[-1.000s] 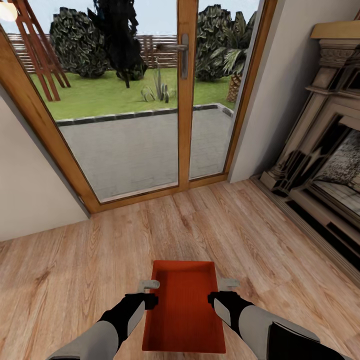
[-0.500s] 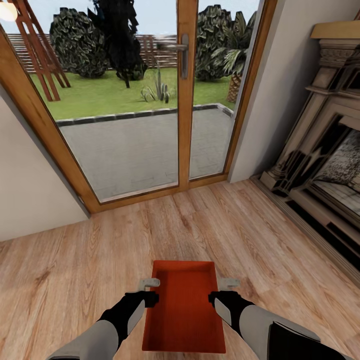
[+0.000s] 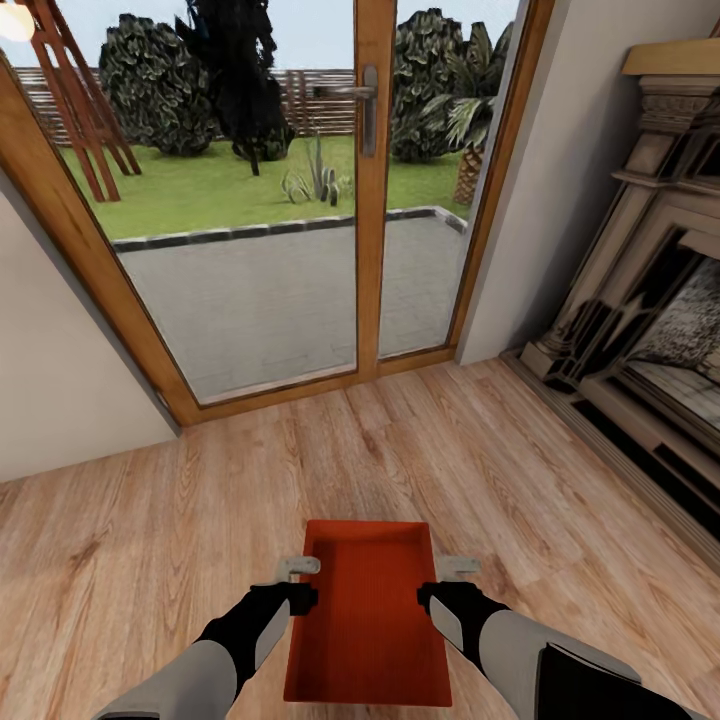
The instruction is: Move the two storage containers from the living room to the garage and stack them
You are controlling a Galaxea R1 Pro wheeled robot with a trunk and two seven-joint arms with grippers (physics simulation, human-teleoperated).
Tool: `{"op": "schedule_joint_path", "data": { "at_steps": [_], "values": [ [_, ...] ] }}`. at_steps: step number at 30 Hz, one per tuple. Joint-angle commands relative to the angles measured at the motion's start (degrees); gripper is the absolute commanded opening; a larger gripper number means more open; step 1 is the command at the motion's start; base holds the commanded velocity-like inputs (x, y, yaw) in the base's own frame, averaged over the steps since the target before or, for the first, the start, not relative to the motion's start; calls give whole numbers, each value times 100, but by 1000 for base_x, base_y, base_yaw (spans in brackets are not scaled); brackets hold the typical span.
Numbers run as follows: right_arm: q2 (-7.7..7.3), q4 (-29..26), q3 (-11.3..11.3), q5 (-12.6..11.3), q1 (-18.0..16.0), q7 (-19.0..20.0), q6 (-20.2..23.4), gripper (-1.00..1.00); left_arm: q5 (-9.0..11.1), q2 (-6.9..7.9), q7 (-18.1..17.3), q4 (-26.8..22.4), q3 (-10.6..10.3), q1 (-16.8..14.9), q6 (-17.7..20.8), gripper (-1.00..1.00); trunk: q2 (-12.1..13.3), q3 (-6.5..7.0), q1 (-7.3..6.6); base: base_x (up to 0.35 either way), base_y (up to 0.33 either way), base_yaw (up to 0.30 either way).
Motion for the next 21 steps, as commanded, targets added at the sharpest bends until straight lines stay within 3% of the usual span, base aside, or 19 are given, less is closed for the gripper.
{"op": "schedule_joint_path", "data": {
  "at_steps": [1, 21],
  "values": [
    [4, 7, 49, -23, -4, -11, 30, 100, -26, -5, 12, -12, 31, 0, 31, 100, -42, -22, 22, 0, 0, 0],
    [11, 7, 59, -33, -4, -11, 54, 100, -26, -5, 43, -12, 35, 0, 45, 100, -844, -381, 461, 0, 0, 0]
  ]
}}
